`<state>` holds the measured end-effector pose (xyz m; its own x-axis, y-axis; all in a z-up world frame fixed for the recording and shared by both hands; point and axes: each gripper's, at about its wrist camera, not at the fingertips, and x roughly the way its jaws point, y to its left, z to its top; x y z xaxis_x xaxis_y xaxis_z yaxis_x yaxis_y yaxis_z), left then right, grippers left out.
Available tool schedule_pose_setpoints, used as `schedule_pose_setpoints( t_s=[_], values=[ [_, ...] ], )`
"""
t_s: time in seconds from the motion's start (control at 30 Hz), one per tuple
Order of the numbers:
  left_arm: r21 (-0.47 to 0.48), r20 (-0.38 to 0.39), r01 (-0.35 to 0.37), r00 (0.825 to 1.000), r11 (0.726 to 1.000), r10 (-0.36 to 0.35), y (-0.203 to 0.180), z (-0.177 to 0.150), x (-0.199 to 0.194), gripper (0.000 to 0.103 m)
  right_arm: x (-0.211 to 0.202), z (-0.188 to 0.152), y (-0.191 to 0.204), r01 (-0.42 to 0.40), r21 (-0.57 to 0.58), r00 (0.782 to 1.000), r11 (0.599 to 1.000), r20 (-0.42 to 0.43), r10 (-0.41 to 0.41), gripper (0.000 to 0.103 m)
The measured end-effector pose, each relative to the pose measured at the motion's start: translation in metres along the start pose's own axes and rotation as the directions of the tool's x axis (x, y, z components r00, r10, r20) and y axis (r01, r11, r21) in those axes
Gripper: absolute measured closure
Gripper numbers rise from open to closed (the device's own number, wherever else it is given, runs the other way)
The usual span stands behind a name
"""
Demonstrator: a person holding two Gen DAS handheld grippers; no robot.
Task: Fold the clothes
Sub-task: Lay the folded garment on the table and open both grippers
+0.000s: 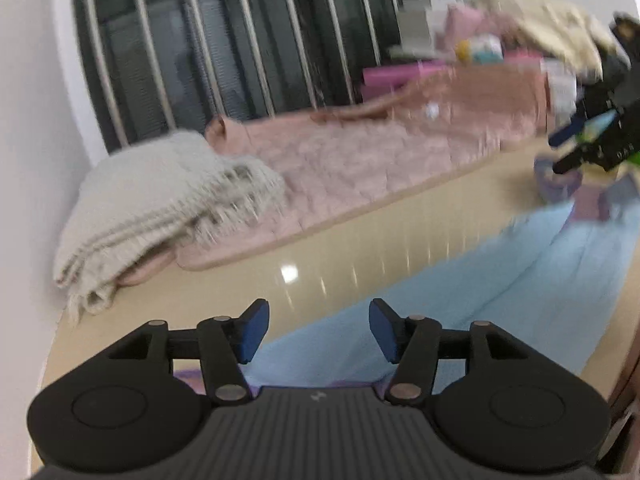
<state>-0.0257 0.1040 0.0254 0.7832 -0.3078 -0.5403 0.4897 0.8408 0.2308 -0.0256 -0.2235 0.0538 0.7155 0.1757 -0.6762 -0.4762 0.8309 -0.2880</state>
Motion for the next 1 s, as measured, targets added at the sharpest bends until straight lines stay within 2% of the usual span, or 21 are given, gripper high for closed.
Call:
schedule_pose_setpoints(
  t_s=[0.07, 0.1, 0.2, 0.23, 0.3, 0.37, 0.4, 0.43, 0.47, 0.57, 0.6, 0.67, 0.7, 0.73, 0.77, 0.83, 0.87, 0.9, 0.97, 1.0],
  values=[
    [-0.020, -0.023, 0.018, 1.000, 1.000, -0.018, -0.004, -0.006, 0.007, 0.047, 0.020, -0.001, 0.005, 0.070, -0.005, 0.996, 0.998, -0.051, -0.070, 0.093],
    [-0.031, -0.021, 0.017, 1.000, 0.999, -0.018, -0.005, -0.008, 0.008, 0.046, 0.025, -0.003, 0.004, 0.090, 0.024, 0.994, 0.996, -0.057, -0.089, 0.101],
    [-0.067, -0.032, 0.006, 0.999, 0.998, -0.008, -0.001, -0.012, 0.007, 0.045, -0.001, -0.016, 0.003, 0.151, 0.119, 0.987, 0.981, 0.040, -0.157, 0.101],
    [-0.068, -0.038, -0.001, 0.999, 0.998, -0.001, -0.001, -0.012, 0.007, 0.043, -0.021, -0.028, 0.005, 0.189, 0.163, 0.973, 0.968, 0.099, -0.207, 0.101],
    [-0.058, -0.036, -0.019, 0.999, 0.998, 0.017, -0.003, -0.014, 0.003, 0.040, -0.061, -0.056, 0.012, 0.244, 0.259, 0.923, 0.935, 0.233, -0.305, 0.101],
    [-0.060, -0.035, -0.030, 0.999, 0.998, 0.028, -0.004, -0.016, 0.002, 0.038, -0.086, -0.090, 0.028, 0.273, 0.332, 0.868, 0.903, 0.321, -0.380, 0.101],
    [-0.070, -0.038, -0.025, 0.999, 0.997, 0.023, -0.004, -0.016, 0.002, 0.038, -0.088, -0.103, 0.037, 0.301, 0.360, 0.853, 0.883, 0.313, -0.418, 0.101],
    [-0.074, -0.043, -0.023, 0.999, 0.997, 0.020, -0.004, -0.016, 0.002, 0.038, -0.085, -0.116, 0.045, 0.318, 0.379, 0.849, 0.869, 0.295, -0.439, 0.101],
    [-0.072, -0.047, -0.024, 0.999, 0.997, 0.021, -0.004, -0.015, 0.002, 0.038, -0.082, -0.128, 0.053, 0.333, 0.396, 0.846, 0.856, 0.277, -0.457, 0.101],
    [-0.058, -0.052, -0.035, 0.998, 0.998, 0.032, -0.005, -0.016, -0.001, 0.038, -0.061, -0.148, 0.074, 0.364, 0.332, 0.866, 0.871, 0.224, -0.447, 0.101],
    [-0.055, -0.053, -0.040, 0.998, 0.998, 0.037, -0.005, -0.017, -0.003, 0.037, -0.059, -0.149, 0.077, 0.361, 0.320, 0.872, 0.876, 0.218, -0.439, 0.101],
    [-0.052, -0.065, -0.055, 0.997, 0.997, 0.052, -0.004, -0.018, -0.007, 0.037, -0.064, -0.149, 0.079, 0.329, 0.323, 0.883, 0.887, 0.228, -0.411, 0.094],
    [-0.051, -0.075, -0.067, 0.995, 0.996, 0.063, -0.004, -0.017, -0.010, 0.037, -0.071, -0.149, 0.077, 0.298, 0.340, 0.887, 0.892, 0.247, -0.390, 0.079],
    [-0.058, -0.079, -0.072, 0.995, 0.996, 0.068, -0.005, -0.015, -0.014, 0.037, -0.079, -0.149, 0.074, 0.266, 0.355, 0.890, 0.896, 0.266, -0.369, 0.057],
    [-0.077, -0.070, -0.067, 0.996, 0.995, 0.062, -0.005, -0.012, -0.018, 0.037, -0.093, -0.151, 0.072, 0.221, 0.378, 0.886, 0.899, 0.307, -0.347, 0.050],
    [-0.123, -0.039, -0.034, 0.999, 0.992, 0.029, -0.011, -0.004, -0.026, 0.037, -0.114, -0.150, 0.064, 0.125, 0.423, 0.864, 0.898, 0.398, -0.307, 0.048],
    [-0.122, -0.031, -0.028, 0.999, 0.992, 0.025, -0.018, 0.000, -0.027, 0.037, -0.117, -0.146, 0.058, 0.082, 0.447, 0.863, 0.891, 0.415, -0.288, 0.048],
    [-0.108, -0.027, -0.033, 0.999, 0.994, 0.030, -0.028, 0.004, -0.025, 0.037, -0.114, -0.138, 0.050, 0.058, 0.475, 0.874, 0.878, 0.402, -0.275, 0.049],
    [-0.063, -0.033, -0.048, 0.998, 0.997, 0.046, -0.044, 0.008, -0.019, 0.037, -0.096, -0.122, 0.035, 0.062, 0.517, 0.890, 0.854, 0.358, -0.282, 0.050],
    [-0.037, -0.044, -0.055, 0.998, 0.998, 0.053, -0.051, 0.008, -0.015, 0.037, -0.081, -0.113, 0.027, 0.083, 0.529, 0.901, 0.844, 0.323, -0.290, 0.055]
  ],
)
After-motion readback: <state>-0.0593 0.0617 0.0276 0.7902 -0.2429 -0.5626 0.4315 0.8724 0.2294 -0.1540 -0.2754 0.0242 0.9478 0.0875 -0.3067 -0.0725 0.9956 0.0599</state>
